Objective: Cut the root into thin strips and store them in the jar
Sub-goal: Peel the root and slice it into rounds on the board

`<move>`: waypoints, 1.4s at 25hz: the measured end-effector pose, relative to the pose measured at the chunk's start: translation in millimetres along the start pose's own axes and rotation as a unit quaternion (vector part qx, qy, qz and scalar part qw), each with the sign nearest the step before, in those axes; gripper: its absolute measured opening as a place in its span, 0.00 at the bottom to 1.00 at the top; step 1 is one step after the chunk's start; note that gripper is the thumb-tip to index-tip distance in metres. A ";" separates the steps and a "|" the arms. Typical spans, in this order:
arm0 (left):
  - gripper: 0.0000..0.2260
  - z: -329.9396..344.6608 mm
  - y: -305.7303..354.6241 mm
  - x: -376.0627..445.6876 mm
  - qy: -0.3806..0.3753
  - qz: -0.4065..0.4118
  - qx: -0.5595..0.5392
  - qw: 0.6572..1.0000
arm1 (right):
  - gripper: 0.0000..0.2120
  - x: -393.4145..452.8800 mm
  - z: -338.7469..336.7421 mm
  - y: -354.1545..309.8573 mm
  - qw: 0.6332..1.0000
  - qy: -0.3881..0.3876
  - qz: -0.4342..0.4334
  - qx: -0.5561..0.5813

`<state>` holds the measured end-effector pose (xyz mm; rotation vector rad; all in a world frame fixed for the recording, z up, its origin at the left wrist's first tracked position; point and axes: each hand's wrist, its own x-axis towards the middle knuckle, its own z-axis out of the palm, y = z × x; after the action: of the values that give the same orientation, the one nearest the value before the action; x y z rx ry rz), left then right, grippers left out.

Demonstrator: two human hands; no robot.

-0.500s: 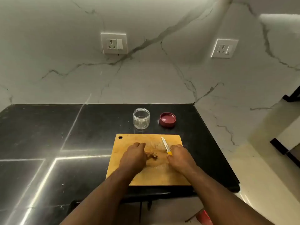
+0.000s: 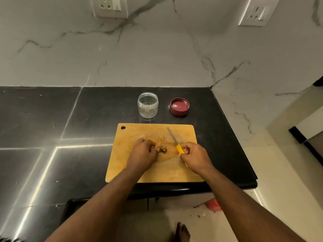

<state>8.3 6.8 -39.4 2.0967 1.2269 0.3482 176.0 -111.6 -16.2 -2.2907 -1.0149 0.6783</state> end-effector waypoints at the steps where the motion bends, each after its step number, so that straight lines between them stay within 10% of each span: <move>1: 0.13 0.1 -0.2 -0.3 0.007 -0.006 -0.012 1.000 | 0.09 2.3 -3.0 0.9 0.998 -0.015 0.013 0.067; 8: 0.12 -7.4 5.8 -3.3 -0.009 -0.080 -0.075 0.994 | 0.07 7.5 -15.5 15.0 0.911 -0.136 0.092 0.380; 14: 0.17 12.2 25.9 -20.7 0.100 -0.142 -0.012 0.985 | 0.08 13.1 -18.8 22.5 0.910 -0.217 0.063 0.347; 24: 0.26 9.2 33.9 -3.4 0.068 -0.137 -0.029 0.988 | 0.10 13.9 -27.9 28.0 0.910 -0.222 0.025 0.350; 35: 0.29 -0.8 12.6 9.1 0.005 -0.088 -0.022 0.996 | 0.24 -15.9 -17.1 3.4 0.973 -0.169 -0.155 0.023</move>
<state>20.9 10.6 -31.3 1.9346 1.3853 0.3047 179.1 -130.4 -2.4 -1.9535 -1.4582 0.9634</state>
